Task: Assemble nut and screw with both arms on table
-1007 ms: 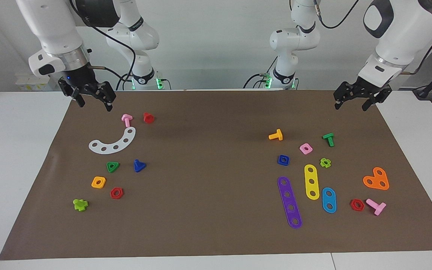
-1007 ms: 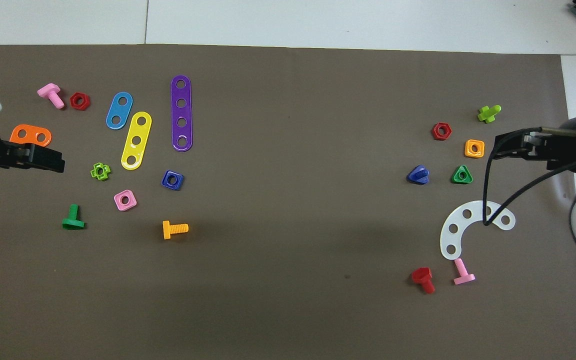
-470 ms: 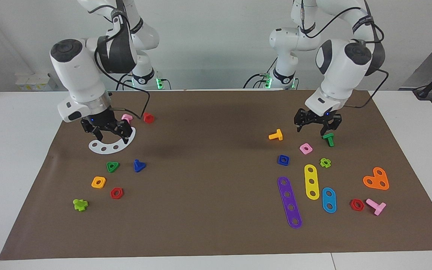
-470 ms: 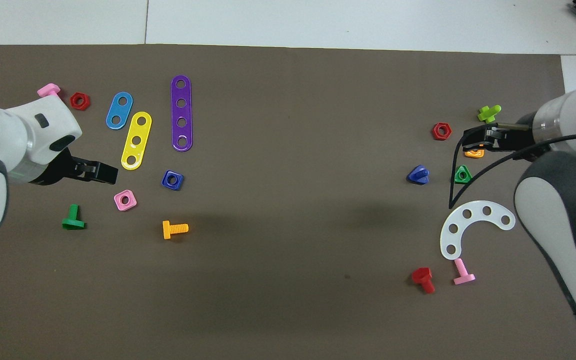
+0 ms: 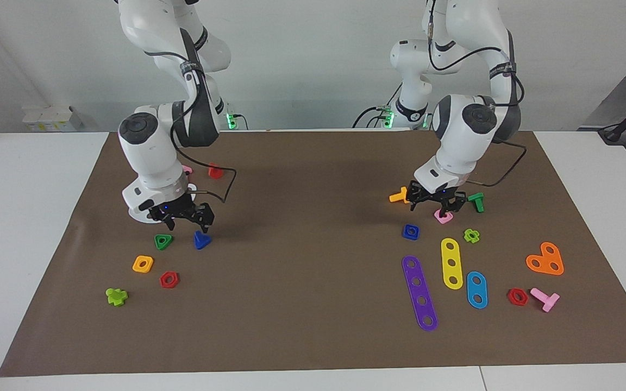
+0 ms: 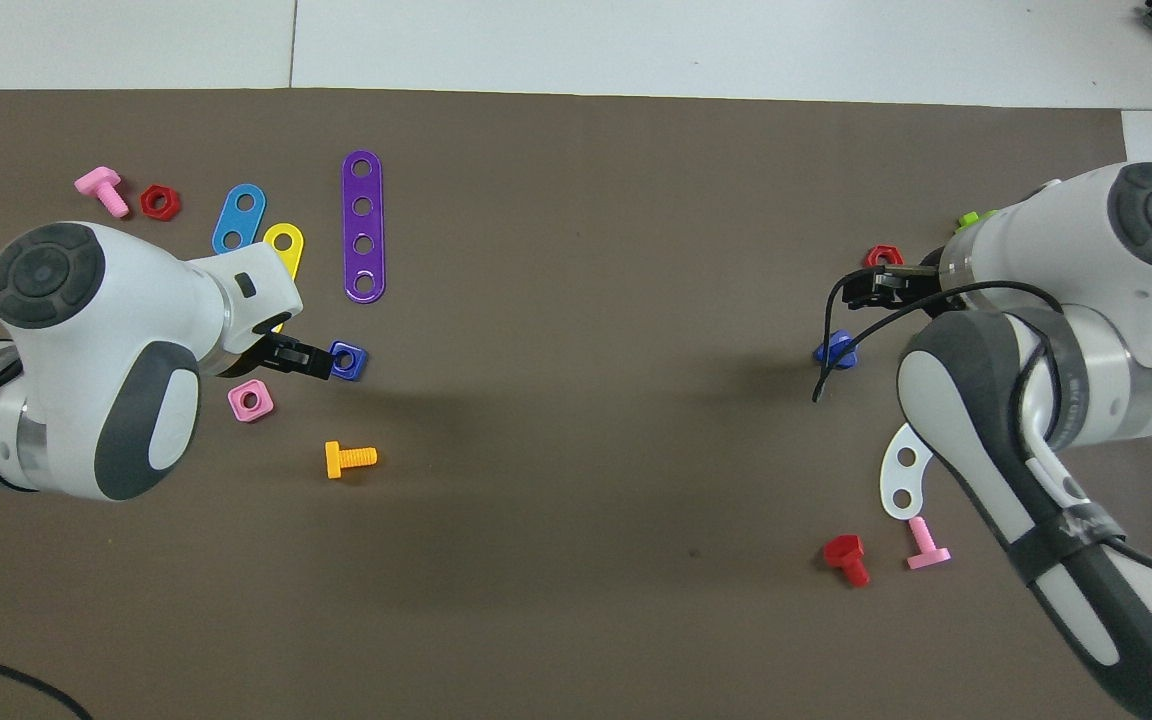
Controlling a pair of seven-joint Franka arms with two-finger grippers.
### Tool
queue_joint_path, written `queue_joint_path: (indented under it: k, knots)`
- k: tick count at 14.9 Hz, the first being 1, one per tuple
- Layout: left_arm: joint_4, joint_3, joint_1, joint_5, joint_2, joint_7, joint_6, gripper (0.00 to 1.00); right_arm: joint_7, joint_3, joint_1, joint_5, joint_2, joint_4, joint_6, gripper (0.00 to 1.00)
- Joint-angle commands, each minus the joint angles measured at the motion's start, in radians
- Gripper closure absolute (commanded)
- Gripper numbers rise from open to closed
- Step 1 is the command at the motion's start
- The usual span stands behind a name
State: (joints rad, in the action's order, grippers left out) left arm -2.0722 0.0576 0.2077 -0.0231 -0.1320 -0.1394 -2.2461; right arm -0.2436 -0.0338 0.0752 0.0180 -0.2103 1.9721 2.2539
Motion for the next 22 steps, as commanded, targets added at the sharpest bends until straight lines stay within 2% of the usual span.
queue_joint_path:
  k: [1, 5, 7, 8, 10, 11, 12, 14, 16, 18, 19, 20, 22]
  knots:
    - [-0.026, -0.013, 0.032, -0.021, -0.038, -0.020, -0.098, 0.16, 0.020, -0.003, 0.006, -0.017, -0.027, 0.051, 0.099, 0.05]
    - [-0.025, -0.015, 0.025, -0.021, -0.095, -0.098, -0.155, 0.16, 0.027, -0.001, 0.003, -0.006, -0.058, 0.105, 0.194, 0.09]
    - [-0.025, -0.015, 0.027, -0.021, -0.116, -0.118, -0.168, 0.18, 0.027, -0.001, 0.005, -0.004, -0.064, 0.108, 0.200, 0.13]
    - [-0.026, -0.015, 0.032, -0.021, -0.124, -0.120, -0.171, 0.18, 0.027, -0.001, 0.005, -0.004, -0.064, 0.108, 0.196, 0.19]
    - [-0.028, -0.015, 0.032, -0.021, -0.135, -0.120, -0.184, 0.19, 0.027, -0.001, 0.003, -0.003, -0.063, 0.108, 0.191, 0.32]
    - [-0.029, -0.015, 0.032, -0.021, -0.136, -0.120, -0.184, 0.20, 0.027, -0.001, 0.005, -0.003, -0.063, 0.108, 0.193, 0.45]
    - [-0.029, -0.015, 0.032, -0.021, -0.138, -0.127, -0.185, 0.24, 0.027, -0.001, 0.003, -0.003, -0.064, 0.106, 0.196, 0.59]
    - [-0.039, -0.016, 0.032, -0.021, -0.138, -0.152, -0.184, 0.25, 0.023, -0.001, 0.003, -0.003, -0.058, 0.103, 0.193, 1.00]
    - [-0.042, -0.016, 0.032, -0.021, -0.138, -0.157, -0.181, 0.31, 0.015, -0.001, 0.005, -0.003, -0.051, 0.100, 0.188, 1.00]
    - [-0.052, -0.018, 0.030, -0.021, -0.135, -0.166, -0.173, 0.42, -0.029, -0.004, 0.011, -0.004, -0.047, 0.088, 0.187, 1.00]
    - [-0.054, -0.018, 0.030, -0.021, -0.133, -0.164, -0.172, 0.46, -0.073, -0.003, 0.046, -0.004, -0.049, 0.074, 0.187, 1.00]
    - [-0.054, -0.018, 0.032, -0.021, -0.133, -0.163, -0.165, 0.67, -0.127, -0.003, 0.072, -0.004, -0.052, 0.064, 0.187, 1.00]
    - [-0.051, -0.018, 0.027, -0.021, -0.132, -0.160, -0.146, 1.00, -0.219, -0.005, 0.113, -0.004, -0.058, 0.039, 0.187, 1.00]
